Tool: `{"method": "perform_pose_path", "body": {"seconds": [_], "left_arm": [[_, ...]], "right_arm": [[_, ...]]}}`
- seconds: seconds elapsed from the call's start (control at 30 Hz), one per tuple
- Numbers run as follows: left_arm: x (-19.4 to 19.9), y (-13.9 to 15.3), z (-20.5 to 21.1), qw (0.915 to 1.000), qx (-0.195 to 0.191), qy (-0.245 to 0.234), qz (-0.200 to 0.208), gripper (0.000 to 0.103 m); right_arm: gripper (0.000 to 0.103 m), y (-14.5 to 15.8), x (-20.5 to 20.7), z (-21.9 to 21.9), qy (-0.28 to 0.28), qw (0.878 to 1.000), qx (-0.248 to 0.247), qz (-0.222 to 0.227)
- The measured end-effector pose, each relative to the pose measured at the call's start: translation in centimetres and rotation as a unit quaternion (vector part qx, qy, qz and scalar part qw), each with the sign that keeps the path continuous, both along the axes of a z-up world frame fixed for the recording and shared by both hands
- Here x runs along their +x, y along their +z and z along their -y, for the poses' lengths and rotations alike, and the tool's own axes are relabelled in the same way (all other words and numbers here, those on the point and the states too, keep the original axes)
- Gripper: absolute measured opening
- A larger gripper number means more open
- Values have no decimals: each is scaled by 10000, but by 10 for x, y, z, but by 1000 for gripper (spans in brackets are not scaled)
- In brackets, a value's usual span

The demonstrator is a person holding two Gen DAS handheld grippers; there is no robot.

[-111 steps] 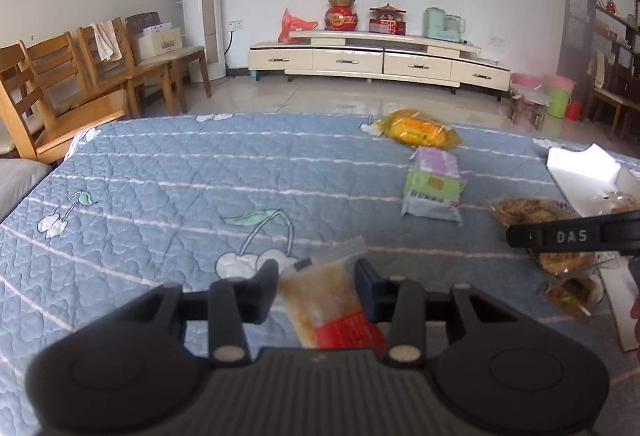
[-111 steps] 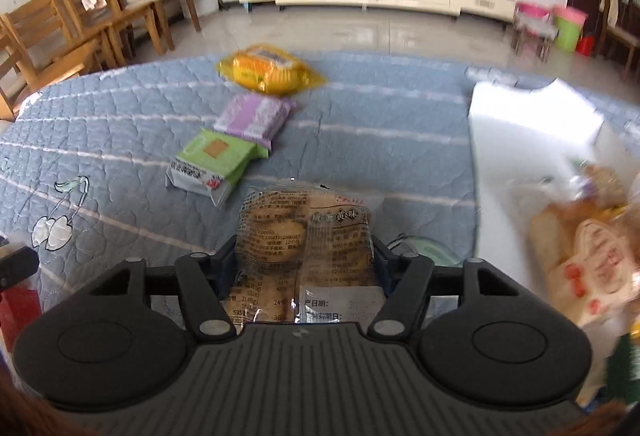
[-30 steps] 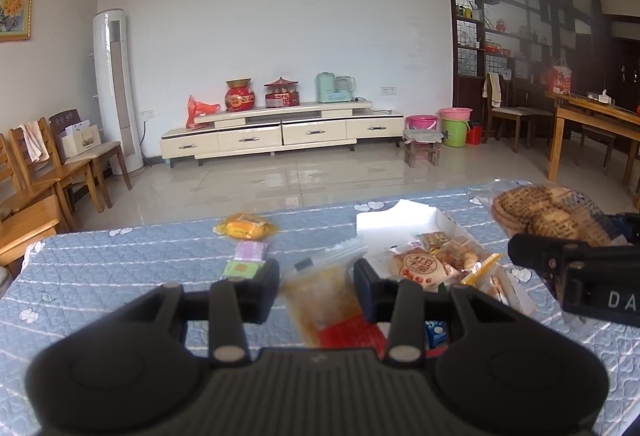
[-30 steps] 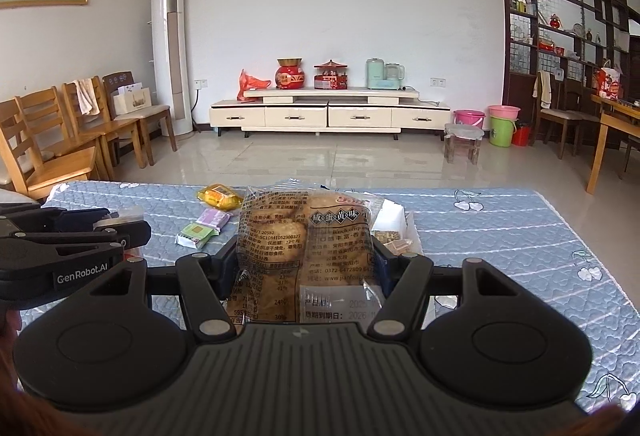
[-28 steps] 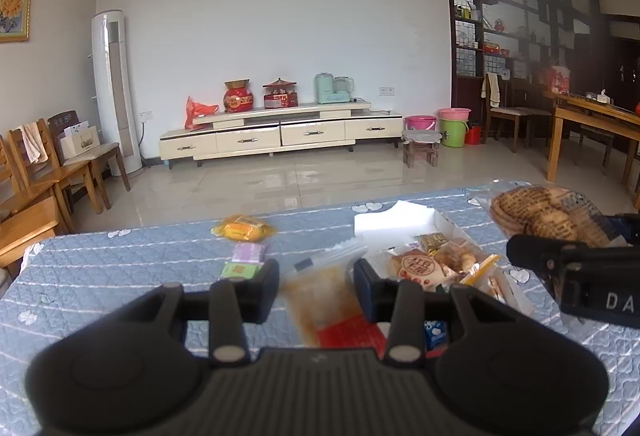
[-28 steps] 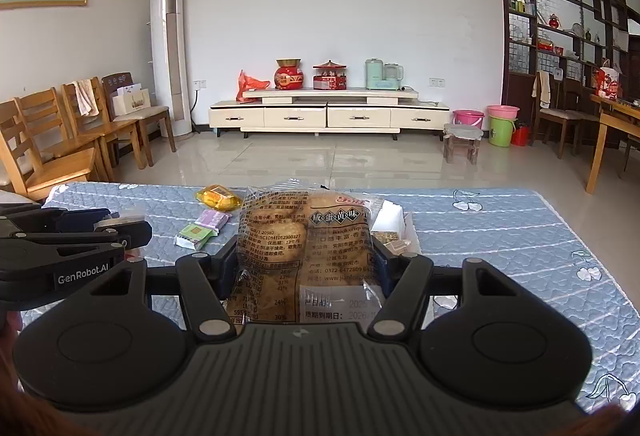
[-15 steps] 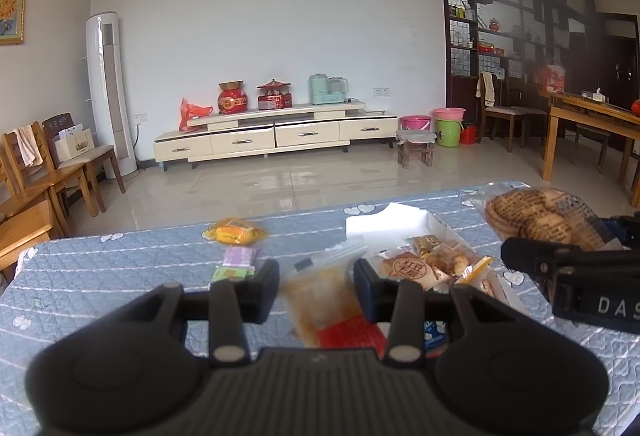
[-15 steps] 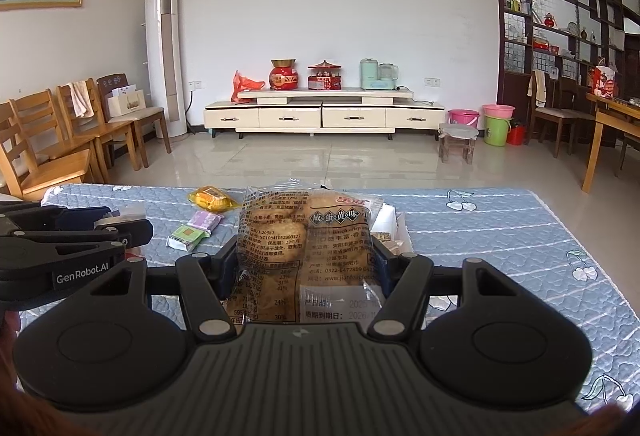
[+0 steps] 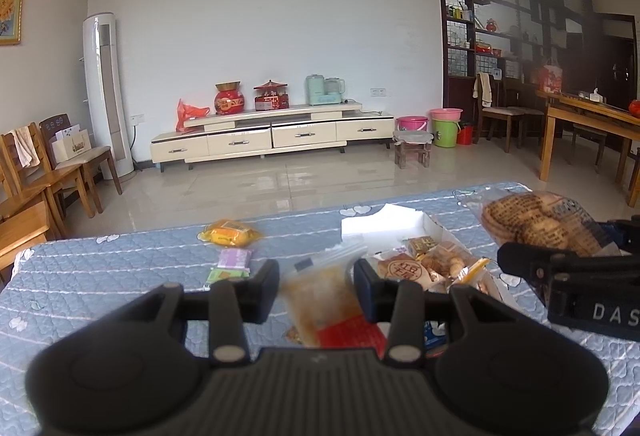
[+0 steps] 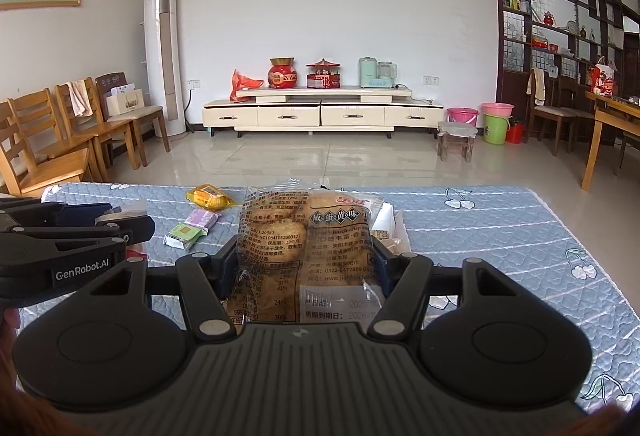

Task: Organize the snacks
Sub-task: 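Carry the cracker pack and biscuit bag toward the white box with both tools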

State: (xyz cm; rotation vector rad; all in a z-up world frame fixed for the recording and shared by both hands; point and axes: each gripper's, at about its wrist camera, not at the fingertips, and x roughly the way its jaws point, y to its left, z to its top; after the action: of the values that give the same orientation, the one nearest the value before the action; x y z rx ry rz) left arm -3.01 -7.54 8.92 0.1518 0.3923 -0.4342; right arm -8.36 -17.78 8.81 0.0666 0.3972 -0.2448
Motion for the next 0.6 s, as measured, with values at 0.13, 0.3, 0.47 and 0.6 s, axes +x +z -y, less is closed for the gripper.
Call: {"method": "perform_pose_path", "body": {"seconds": [0.13, 0.3, 0.47, 0.6], "left_arm": [[1, 1, 0, 10000, -9, 0, -2, 40], [2, 0, 2, 10000, -15, -27, -22, 40], [8, -2, 10, 9999, -37, -101, -102, 40], [13, -2, 20, 9997, -48, -178, -140, 40]], "right_arm": [[78, 1, 0, 1, -16, 10000, -10, -1], [78, 1, 1, 3, -53, 10000, -13, -23], [78, 0, 4, 11, -145, 9999, -51, -73], [78, 2, 10, 22, -233, 9996, -84, -103]]}}
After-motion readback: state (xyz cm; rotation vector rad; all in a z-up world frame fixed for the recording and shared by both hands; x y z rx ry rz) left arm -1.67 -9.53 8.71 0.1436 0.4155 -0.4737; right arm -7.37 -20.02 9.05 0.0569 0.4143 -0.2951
